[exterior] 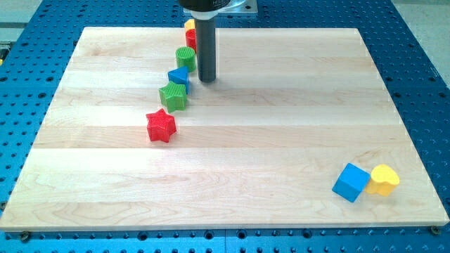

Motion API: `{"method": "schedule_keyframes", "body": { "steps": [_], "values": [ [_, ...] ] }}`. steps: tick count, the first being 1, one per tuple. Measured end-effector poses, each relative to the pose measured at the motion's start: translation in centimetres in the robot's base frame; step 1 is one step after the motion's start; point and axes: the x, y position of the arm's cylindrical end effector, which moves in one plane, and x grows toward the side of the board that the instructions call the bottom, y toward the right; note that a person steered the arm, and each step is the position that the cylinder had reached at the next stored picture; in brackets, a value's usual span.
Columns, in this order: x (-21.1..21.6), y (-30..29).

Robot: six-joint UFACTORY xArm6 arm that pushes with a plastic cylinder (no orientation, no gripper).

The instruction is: Separate the blue cube from the yellow heart

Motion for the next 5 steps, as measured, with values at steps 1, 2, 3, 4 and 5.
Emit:
{"method": "schedule_keyframes", "body": {
  "steps": [1, 2, 3, 4, 5],
  "values": [
    [3.7, 4.9],
    [6.7, 15.5],
    [11.1, 28.1],
    [19.2, 33.1],
    [22.5, 29.2]
  ]
}}
